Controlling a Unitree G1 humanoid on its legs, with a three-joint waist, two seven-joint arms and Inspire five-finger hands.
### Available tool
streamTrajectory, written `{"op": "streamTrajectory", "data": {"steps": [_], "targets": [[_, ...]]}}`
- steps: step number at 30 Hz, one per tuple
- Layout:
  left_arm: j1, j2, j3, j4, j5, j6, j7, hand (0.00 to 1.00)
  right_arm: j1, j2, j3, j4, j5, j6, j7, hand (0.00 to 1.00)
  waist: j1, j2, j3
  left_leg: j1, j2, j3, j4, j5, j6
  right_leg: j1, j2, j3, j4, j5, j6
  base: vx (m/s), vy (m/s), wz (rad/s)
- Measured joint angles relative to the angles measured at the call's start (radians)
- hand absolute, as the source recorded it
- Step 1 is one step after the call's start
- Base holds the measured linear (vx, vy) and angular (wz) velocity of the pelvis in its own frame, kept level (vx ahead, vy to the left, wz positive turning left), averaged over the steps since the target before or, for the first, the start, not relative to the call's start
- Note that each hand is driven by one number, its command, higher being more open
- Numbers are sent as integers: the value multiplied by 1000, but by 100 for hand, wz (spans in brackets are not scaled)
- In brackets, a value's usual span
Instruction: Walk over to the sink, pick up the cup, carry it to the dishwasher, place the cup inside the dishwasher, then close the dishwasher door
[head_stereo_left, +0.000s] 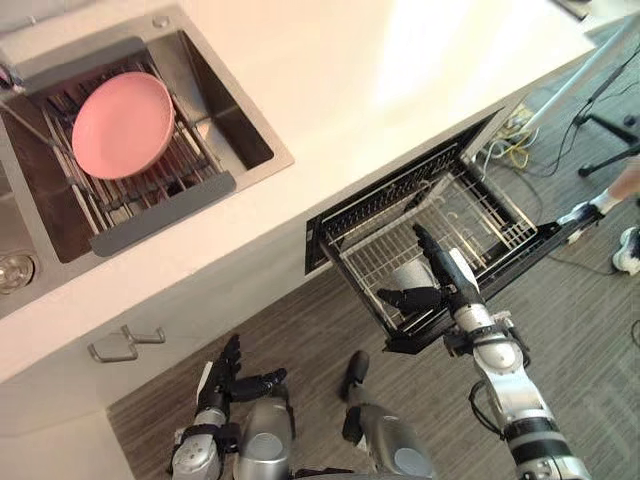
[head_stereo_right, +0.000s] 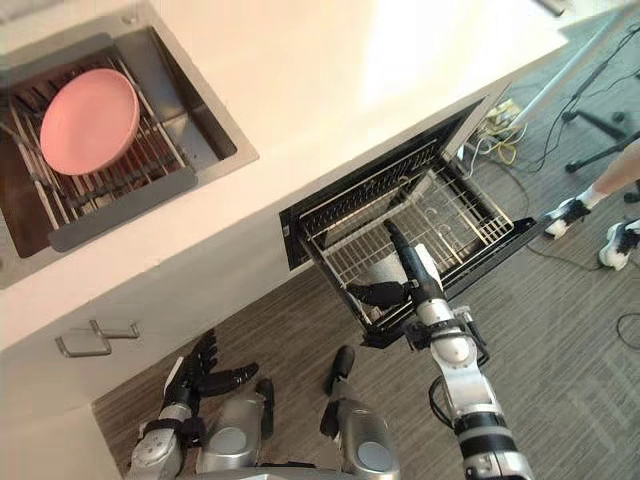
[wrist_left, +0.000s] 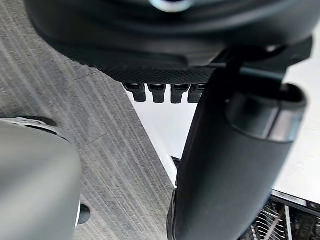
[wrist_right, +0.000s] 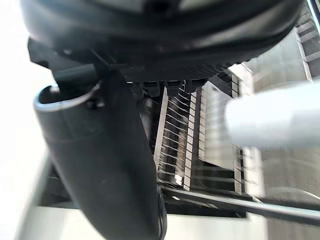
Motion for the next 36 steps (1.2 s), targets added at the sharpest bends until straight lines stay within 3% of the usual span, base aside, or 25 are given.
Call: {"op": "streamTrajectory", "data": {"steps": [5, 9, 17, 22, 24, 26, 27, 29, 31, 34, 35, 36], "targets": [[42, -8, 8, 35, 17, -7, 17, 100, 107, 48, -35, -168, -1, -76, -7, 100, -24, 2, -73, 51, -4, 14, -47, 8, 1, 23, 0, 11, -1, -10, 5, 37, 59, -7], [69, -21, 8, 64, 17, -13, 23, 100, 186, 111, -55, -263, 37, -145, -12, 100, -37, 18, -121, 100, -13, 30, -103, 22, 1, 38, -1, 29, -1, -19, 11, 49, 53, -12], [88, -44, -3, 103, 15, -28, 49, 100, 266, 212, -77, -309, 121, -183, 22, 100, -64, 59, -147, 175, -14, 35, -150, 25, -4, 88, 0, 27, -1, -41, 21, 45, 50, 0], [93, -55, -2, 101, 11, -37, 50, 100, 321, 220, -80, -348, 152, -188, 103, 100, -66, 70, -156, 124, -13, 51, -26, 22, -11, 121, -24, -18, -1, -52, 26, -14, 45, 33], [97, -54, -3, 97, 11, -41, 40, 100, 328, 208, -93, -365, 155, -188, 118, 100, -85, 72, -157, 95, -4, 151, 24, 34, -46, 164, -65, -101, -5, -70, 29, -125, 76, 113], [98, -63, -19, 97, 12, -41, 27, 100, 333, 195, -115, -393, 155, -188, 112, 100, -98, 96, -175, 91, 54, 309, -20, -32, -23, 168, -73, -176, -7, -85, 46, -139, 82, 118], [101, -68, -33, 99, 13, -39, 15, 100, 324, 181, -123, -394, 156, -187, 93, 100, -100, 99, -178, 98, 82, 391, -26, -13, -16, 176, -87, -212, -7, -87, 61, -81, 86, 107], [121, -67, -44, 92, 13, -39, -7, 100, 325, 176, -122, -404, 158, -188, 75, 100, -98, 109, -195, 99, 55, 402, -78, 22, -11, 184, -110, -240, -1, -89, 80, -19, 117, 76], [137, -62, -44, 93, 13, -35, -10, 100, 324, 177, -97, -404, 158, -189, 69, 100, -91, 100, -204, 102, -12, 374, -151, 63, 13, 174, -151, -238, 1, -74, 103, 17, 184, 52], [149, -58, -44, 92, 12, -30, -14, 100, 316, 178, -80, -377, 158, -189, 48, 100, -86, 101, -206, 119, -55, 346, -208, 79, 34, 153, -194, -251, 75, -91, 128, 89, 192, 41], [151, -54, -44, 92, 13, -24, -22, 100, 314, 178, -78, -358, 158, -189, 32, 100, -90, 100, -206, 127, -67, 322, -212, 78, 37, 136, -229, -263, 170, -139, 136, 143, 157, 51], [150, -52, -45, 93, 16, -17, -27, 100, 308, 176, -78, -337, 158, -189, 15, 100, -90, 97, -204, 140, -77, 297, -214, 73, 45, 97, -274, -254, 315, -189, 114, 196, 192, 73]]}}
